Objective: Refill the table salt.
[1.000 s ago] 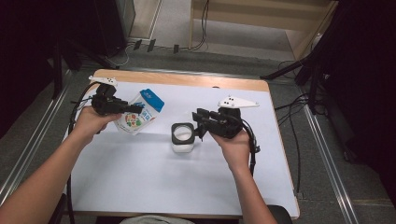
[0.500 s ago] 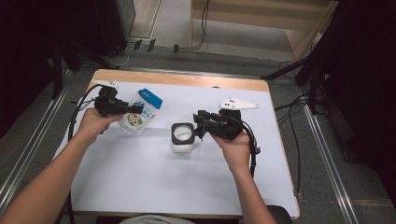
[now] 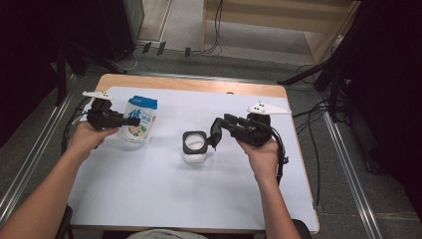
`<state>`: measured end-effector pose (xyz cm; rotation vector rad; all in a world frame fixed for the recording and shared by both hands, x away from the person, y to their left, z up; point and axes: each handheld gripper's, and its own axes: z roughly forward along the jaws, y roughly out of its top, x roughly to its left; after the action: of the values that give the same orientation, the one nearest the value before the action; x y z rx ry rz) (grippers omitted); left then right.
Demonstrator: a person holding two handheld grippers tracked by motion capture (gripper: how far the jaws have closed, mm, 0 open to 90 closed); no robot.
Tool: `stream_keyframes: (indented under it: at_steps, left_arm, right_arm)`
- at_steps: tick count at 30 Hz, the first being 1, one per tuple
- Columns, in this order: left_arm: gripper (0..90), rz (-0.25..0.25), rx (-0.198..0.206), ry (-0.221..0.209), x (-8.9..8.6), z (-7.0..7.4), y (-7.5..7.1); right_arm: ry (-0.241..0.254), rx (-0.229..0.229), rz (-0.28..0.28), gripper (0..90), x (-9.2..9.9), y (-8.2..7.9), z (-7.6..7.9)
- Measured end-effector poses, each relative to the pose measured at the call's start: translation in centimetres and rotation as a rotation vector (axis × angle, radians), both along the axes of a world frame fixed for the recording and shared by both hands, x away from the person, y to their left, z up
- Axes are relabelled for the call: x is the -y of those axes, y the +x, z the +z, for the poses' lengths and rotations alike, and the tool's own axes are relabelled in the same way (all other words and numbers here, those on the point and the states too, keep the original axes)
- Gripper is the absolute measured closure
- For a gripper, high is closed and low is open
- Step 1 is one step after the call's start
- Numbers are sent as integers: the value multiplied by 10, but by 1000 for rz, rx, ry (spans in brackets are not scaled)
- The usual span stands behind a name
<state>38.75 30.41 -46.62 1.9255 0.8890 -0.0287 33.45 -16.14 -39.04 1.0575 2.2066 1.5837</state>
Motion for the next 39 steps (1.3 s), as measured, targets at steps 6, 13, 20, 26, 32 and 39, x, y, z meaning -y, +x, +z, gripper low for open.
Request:
stream_keyframes:
  at_steps: [6,13,20,26,32,39]
  left_arm:
    - [798,-2,19,34,-8,-1,-11]
    - [760,-13,19,70,-8,-4,-23]
    - [686,-15,-12,76,-6,-7,-30]
    - [634,-22,-6,100,-4,-6,-34]
    - [526,-13,16,90,-5,-2,-40]
    - [461,-13,26,67,-12,2,-47]
  right_arm:
    - [-14,-1,-45,720,16,0,-2]
    - [-51,-34,-85,791,29,0,-17]
    - [-56,-83,-79,802,31,0,-36]
    - [-65,-94,-57,833,24,1,-40]
    - [-69,-106,-31,848,19,3,-44]
    - [-62,-110,-17,849,15,6,-45]
